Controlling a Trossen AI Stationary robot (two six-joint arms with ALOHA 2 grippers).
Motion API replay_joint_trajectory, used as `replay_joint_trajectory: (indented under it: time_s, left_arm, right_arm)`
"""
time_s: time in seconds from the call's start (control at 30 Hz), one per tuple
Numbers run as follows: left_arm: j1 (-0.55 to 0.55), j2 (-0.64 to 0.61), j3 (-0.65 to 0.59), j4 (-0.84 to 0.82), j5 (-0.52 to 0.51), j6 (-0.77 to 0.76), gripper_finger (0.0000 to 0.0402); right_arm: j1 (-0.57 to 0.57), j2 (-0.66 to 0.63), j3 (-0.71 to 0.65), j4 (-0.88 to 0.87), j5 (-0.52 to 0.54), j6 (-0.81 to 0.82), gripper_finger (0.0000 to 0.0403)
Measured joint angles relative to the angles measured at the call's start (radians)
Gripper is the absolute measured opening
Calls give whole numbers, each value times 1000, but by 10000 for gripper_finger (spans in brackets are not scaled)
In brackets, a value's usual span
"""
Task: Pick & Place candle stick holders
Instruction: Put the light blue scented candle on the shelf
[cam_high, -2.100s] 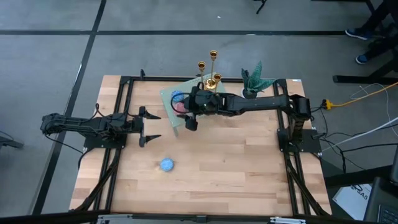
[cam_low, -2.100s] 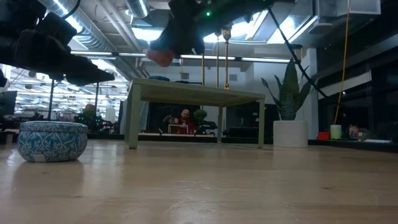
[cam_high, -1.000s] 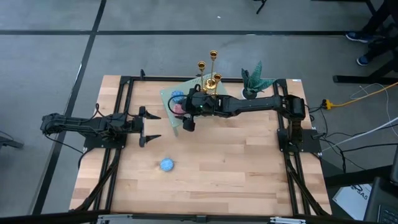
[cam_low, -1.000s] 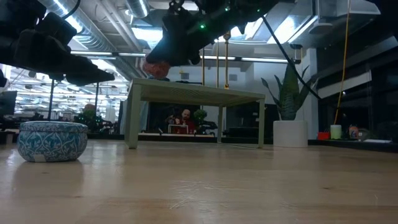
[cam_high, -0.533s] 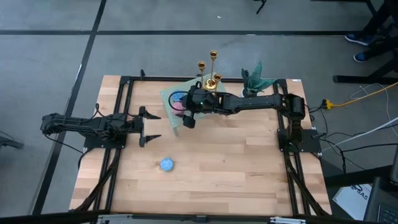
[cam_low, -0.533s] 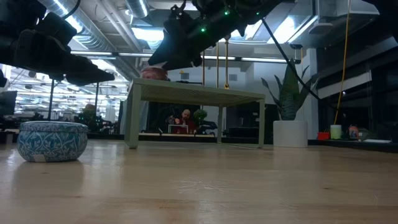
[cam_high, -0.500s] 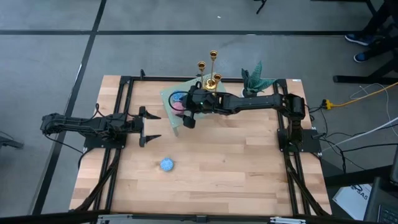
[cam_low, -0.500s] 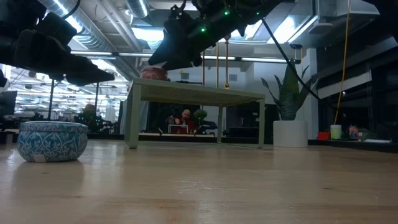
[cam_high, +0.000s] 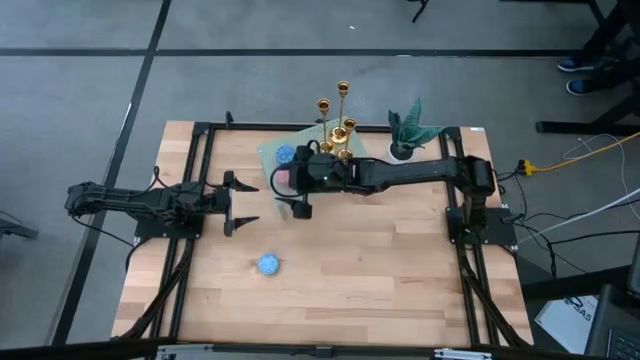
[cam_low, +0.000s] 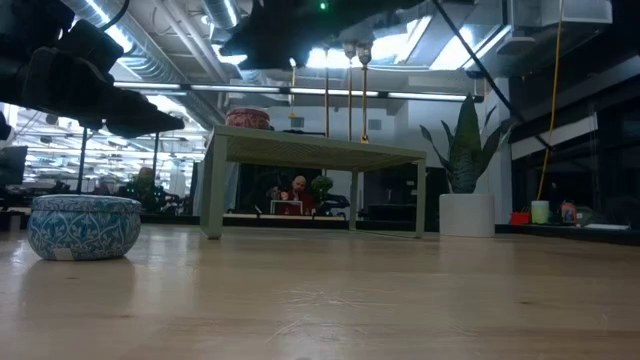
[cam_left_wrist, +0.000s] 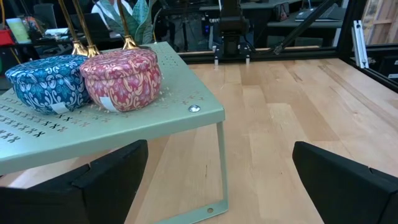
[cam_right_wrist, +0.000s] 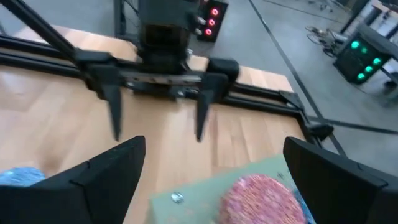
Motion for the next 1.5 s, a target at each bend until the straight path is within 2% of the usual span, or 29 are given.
replay_joint_trajectory:
  time_s: [0.67,0.93,1.2,1.5]
  left_arm:
    - [0,0,0,0,0,0,400]
    - [0,0,0,0,0,0,400]
    - [0,0,0,0,0,0,400]
    - [0,0,0,0,0,0,400]
  right_arm:
    - [173,0,9,-58,-8,9,385]
    - [215,4,9,-63,-7,150,385]
    - [272,84,10,-55,-5,262,385]
    - [297,195,9,23,-5,266,385]
